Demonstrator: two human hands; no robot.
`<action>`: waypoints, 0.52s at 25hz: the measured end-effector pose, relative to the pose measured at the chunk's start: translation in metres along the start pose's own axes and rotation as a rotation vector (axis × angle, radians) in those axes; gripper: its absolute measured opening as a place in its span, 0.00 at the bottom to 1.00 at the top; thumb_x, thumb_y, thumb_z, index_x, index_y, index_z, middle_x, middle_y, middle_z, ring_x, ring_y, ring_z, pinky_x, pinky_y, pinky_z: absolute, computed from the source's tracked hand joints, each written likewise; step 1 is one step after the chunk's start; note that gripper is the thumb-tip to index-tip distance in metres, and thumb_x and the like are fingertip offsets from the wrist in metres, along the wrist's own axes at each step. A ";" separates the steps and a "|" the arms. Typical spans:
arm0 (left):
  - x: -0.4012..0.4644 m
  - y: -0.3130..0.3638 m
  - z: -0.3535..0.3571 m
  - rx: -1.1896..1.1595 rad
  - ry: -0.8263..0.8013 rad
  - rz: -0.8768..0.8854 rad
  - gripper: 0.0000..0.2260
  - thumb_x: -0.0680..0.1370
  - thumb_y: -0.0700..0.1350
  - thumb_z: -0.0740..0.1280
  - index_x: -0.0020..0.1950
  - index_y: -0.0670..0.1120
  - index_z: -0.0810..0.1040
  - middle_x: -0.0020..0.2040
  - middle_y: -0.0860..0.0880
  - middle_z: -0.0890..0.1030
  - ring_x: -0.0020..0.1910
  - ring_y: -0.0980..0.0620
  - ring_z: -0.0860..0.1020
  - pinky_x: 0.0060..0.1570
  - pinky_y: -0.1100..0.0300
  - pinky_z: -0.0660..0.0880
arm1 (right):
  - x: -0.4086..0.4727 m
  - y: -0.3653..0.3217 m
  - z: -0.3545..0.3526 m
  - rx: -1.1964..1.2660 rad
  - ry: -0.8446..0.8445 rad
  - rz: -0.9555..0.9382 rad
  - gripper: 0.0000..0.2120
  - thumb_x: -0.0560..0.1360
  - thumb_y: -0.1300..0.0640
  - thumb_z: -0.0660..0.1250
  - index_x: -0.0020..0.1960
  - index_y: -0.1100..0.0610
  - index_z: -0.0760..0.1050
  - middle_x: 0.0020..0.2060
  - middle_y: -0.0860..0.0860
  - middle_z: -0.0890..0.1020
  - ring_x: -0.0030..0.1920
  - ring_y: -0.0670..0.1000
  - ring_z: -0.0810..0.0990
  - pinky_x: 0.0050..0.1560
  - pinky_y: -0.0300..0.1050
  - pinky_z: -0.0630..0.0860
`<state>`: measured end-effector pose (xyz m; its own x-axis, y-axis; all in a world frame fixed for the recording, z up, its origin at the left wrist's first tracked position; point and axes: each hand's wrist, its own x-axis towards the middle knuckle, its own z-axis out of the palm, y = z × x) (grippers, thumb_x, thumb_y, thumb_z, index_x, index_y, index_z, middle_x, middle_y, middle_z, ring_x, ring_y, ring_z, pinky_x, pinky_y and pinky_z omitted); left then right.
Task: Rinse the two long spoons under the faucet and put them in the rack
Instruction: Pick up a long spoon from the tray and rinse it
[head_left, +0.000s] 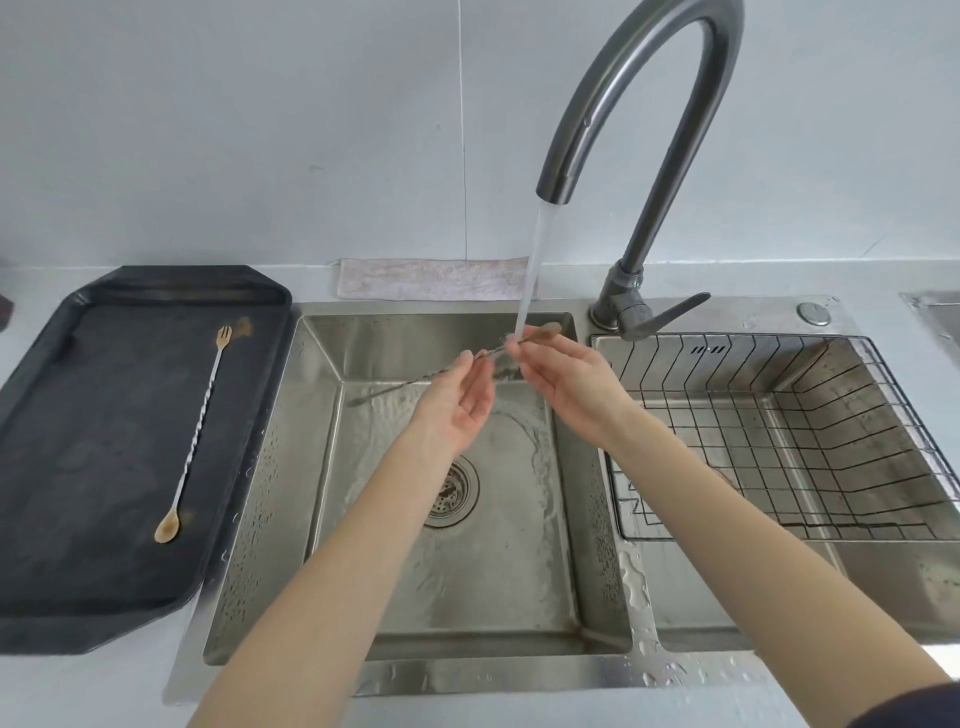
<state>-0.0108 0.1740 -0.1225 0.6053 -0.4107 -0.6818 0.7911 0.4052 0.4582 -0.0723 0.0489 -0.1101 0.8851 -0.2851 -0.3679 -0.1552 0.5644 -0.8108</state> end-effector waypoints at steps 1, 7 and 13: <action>0.000 -0.001 -0.003 0.002 0.016 -0.016 0.03 0.76 0.41 0.66 0.43 0.42 0.76 0.28 0.50 0.84 0.27 0.59 0.82 0.27 0.69 0.78 | 0.001 0.000 0.004 -0.032 0.020 -0.009 0.08 0.77 0.68 0.60 0.48 0.59 0.76 0.42 0.50 0.82 0.36 0.39 0.83 0.39 0.28 0.79; -0.002 -0.003 -0.014 -0.031 0.040 -0.062 0.05 0.74 0.43 0.68 0.39 0.43 0.78 0.26 0.51 0.83 0.24 0.59 0.80 0.24 0.69 0.76 | 0.002 0.001 0.023 -0.136 0.113 -0.020 0.07 0.77 0.64 0.62 0.45 0.57 0.78 0.41 0.49 0.81 0.37 0.41 0.81 0.39 0.29 0.79; -0.008 -0.001 -0.018 -0.053 0.052 -0.096 0.07 0.75 0.41 0.66 0.39 0.41 0.77 0.26 0.48 0.83 0.25 0.55 0.81 0.25 0.68 0.78 | 0.001 -0.009 0.029 -0.189 0.125 -0.037 0.08 0.78 0.61 0.61 0.43 0.54 0.77 0.40 0.49 0.81 0.41 0.43 0.81 0.43 0.33 0.77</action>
<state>-0.0185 0.1919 -0.1278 0.5204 -0.4078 -0.7502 0.8387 0.4090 0.3595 -0.0574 0.0666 -0.0897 0.8321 -0.4035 -0.3805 -0.2139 0.3996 -0.8914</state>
